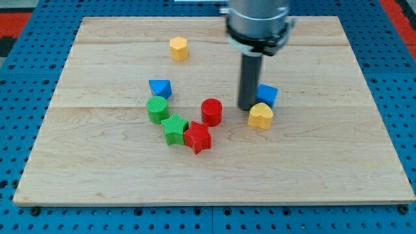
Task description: Slide the yellow heart to the top right of the red circle
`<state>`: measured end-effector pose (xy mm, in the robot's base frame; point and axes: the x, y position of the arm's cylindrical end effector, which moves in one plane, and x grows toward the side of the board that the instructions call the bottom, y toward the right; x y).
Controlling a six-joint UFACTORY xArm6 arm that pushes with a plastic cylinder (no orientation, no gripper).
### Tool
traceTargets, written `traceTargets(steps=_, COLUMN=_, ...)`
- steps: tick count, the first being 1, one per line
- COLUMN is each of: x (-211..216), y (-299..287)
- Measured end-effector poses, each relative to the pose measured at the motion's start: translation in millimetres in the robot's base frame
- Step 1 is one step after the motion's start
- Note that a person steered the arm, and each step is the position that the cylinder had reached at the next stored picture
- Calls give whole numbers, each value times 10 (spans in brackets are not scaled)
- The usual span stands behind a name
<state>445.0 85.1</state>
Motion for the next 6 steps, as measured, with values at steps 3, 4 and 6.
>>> traceTargets(steps=3, x=382, y=525)
traceTargets(steps=4, x=481, y=147)
traceTargets(steps=6, x=600, y=-116)
